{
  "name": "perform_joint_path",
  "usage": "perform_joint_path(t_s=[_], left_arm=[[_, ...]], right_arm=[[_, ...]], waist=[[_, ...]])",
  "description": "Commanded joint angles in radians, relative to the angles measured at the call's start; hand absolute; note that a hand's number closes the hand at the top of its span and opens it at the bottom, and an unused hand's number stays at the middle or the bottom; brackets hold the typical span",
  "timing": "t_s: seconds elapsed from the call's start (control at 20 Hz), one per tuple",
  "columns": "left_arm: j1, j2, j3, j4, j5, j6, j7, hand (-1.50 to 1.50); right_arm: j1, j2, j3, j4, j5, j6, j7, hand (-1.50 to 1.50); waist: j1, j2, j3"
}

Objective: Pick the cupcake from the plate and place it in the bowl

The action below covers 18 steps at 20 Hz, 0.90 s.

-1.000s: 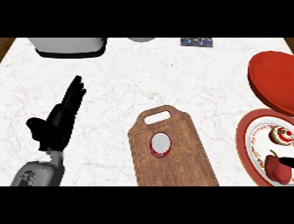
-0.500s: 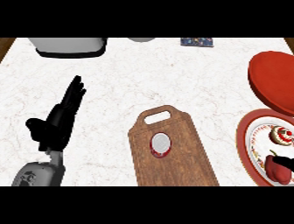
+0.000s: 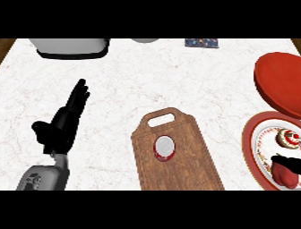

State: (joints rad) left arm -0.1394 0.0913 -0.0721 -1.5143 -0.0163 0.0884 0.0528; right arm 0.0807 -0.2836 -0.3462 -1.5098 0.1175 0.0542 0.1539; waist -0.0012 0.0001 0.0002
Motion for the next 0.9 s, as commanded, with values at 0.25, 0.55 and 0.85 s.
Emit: perform_joint_path(t_s=[0.25,0.55,0.85], left_arm=[[0.019,-0.026,-0.010,-0.018,-0.027,0.006,0.010,0.00],[0.052,-0.040,-0.025,-0.099,-0.050,0.005,0.041,0.00],[0.020,-0.007,0.010,-0.127,0.002,-0.040,0.103,0.00]], right_arm=[[-0.082,-0.029,0.031,0.235,0.170,-0.077,-0.059,-1.50],[-0.117,-0.014,0.046,0.303,0.164,-0.054,-0.106,-1.50],[-0.094,-0.047,0.161,0.248,0.288,-0.022,-0.169,1.50]], waist=[[0.004,0.000,0.000],[0.004,0.000,0.000],[0.005,-0.001,0.000]])
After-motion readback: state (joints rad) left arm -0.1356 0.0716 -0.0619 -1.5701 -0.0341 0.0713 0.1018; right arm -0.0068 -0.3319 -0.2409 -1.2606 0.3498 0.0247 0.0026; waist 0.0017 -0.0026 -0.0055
